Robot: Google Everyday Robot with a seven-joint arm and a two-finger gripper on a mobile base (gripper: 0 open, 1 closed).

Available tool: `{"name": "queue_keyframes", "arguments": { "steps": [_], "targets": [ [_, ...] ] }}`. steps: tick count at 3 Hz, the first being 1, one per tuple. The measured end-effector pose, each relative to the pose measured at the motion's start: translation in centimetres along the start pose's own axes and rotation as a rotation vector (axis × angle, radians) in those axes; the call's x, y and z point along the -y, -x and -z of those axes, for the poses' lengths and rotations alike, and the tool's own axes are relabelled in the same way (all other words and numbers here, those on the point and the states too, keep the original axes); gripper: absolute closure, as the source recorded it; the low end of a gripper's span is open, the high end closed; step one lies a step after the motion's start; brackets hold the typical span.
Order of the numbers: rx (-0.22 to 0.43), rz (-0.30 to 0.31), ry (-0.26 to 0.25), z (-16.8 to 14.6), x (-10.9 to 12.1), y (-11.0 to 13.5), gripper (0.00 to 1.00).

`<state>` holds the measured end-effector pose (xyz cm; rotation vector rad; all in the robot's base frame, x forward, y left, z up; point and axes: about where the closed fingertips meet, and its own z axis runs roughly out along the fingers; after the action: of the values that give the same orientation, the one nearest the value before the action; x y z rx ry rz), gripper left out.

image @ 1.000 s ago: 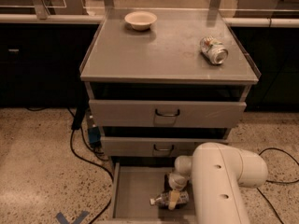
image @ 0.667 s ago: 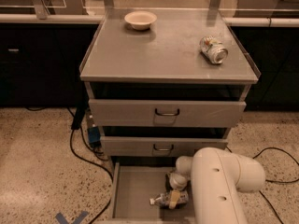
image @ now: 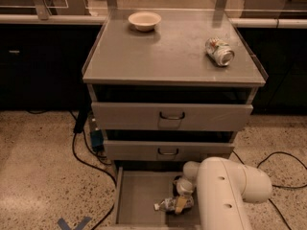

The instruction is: Pick blue plastic bottle from bottom drawer and place on counter

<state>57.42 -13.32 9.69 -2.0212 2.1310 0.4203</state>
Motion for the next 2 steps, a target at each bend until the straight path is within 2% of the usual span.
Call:
{"name": "queue_keyframes", "arguments": {
  "steps": [2],
  "targets": [
    [0.0, 0.0, 0.0, 0.0, 0.0, 0.0, 0.63]
  ]
}}
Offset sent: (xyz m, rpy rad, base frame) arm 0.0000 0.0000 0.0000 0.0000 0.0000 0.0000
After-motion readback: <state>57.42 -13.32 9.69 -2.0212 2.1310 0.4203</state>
